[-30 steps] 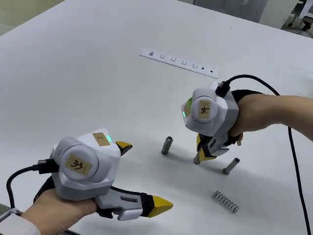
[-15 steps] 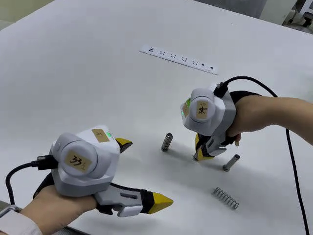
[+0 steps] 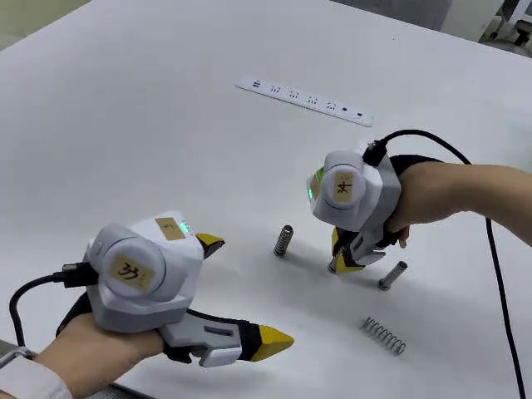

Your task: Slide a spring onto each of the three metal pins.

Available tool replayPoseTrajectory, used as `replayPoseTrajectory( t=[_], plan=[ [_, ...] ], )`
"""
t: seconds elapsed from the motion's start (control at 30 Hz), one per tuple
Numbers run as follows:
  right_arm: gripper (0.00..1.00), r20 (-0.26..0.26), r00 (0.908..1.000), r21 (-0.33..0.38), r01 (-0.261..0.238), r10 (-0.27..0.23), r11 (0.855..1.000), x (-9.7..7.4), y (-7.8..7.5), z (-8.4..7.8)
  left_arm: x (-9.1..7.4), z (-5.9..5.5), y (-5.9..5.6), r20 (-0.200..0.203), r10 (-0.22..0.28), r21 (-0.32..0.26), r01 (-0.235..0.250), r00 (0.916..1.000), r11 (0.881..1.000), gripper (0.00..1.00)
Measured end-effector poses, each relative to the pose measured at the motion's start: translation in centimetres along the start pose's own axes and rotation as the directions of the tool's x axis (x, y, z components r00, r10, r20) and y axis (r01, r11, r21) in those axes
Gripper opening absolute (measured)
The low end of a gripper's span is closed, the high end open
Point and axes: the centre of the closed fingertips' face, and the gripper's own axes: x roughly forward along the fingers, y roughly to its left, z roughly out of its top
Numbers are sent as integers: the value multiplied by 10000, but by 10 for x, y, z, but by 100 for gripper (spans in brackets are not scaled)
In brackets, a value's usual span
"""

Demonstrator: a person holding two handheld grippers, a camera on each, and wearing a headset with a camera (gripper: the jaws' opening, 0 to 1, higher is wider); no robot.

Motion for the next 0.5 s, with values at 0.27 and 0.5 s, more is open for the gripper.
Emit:
replayPoseTrajectory(
  t=[0.27, 0.5],
  plan=[
    [49, 470, 9988, 107, 154, -159, 9998, -4, -1, 7, 0, 0, -1, -17, -12, -3, 12, 10000, 10000, 93],
    [81, 1134, 9926, 334, 411, -447, 9986, -9, -3, 11, 1, 0, -2, 13, -88, -109, 88, 10000, 9999, 94]
  ],
)
